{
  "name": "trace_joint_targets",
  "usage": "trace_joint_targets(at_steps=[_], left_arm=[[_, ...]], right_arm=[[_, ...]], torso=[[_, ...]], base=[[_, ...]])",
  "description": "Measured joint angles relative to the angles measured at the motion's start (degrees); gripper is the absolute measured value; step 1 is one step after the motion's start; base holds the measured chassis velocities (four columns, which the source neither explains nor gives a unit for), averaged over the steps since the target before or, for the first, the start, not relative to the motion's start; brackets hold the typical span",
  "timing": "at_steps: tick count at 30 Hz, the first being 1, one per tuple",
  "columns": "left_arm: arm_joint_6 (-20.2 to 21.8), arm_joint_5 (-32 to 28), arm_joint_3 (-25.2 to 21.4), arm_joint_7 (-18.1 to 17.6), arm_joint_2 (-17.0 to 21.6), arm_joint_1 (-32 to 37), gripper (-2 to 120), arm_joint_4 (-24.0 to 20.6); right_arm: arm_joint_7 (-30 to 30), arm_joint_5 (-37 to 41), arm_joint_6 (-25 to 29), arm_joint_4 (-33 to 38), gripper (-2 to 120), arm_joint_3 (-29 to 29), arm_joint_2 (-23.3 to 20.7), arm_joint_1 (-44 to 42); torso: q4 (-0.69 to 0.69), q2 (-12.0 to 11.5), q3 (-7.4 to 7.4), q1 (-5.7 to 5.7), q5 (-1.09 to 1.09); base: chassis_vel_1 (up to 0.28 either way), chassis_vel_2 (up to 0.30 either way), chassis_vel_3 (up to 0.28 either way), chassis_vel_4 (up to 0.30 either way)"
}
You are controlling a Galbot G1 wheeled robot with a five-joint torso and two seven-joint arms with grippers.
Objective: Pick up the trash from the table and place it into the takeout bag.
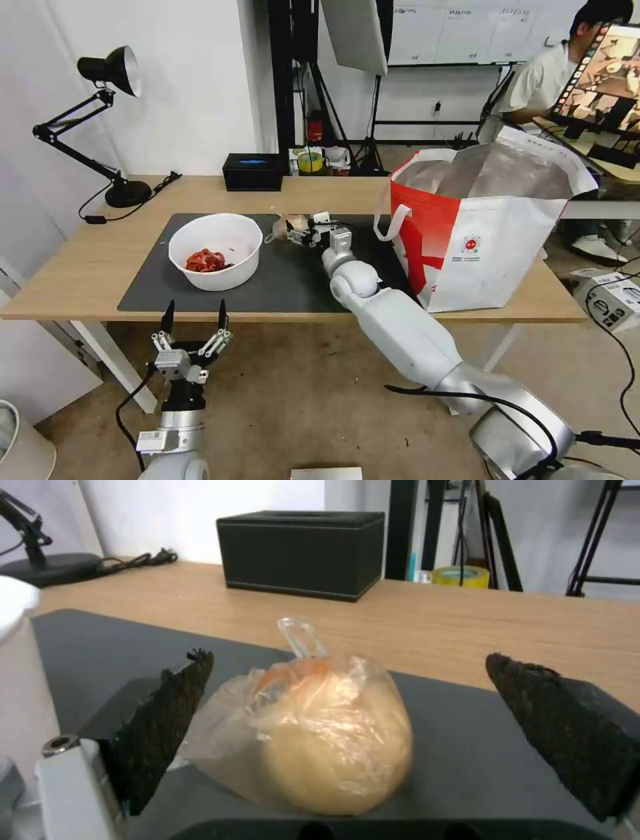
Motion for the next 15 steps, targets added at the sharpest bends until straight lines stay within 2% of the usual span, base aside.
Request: trace_joint_targets(at_steps=[15], left_arm=[[-0.15, -0.02, 0.01, 0.0, -0.01, -0.08, 100, 0.3]], right_arm=[[-0.22, -0.89, 0.16, -6.77, 100, 0.81, 3.49, 1.98]], torso=[[0.0, 0.0, 0.0, 0.0, 0.0]], base=[[0.0, 0.0, 0.0, 0.0]])
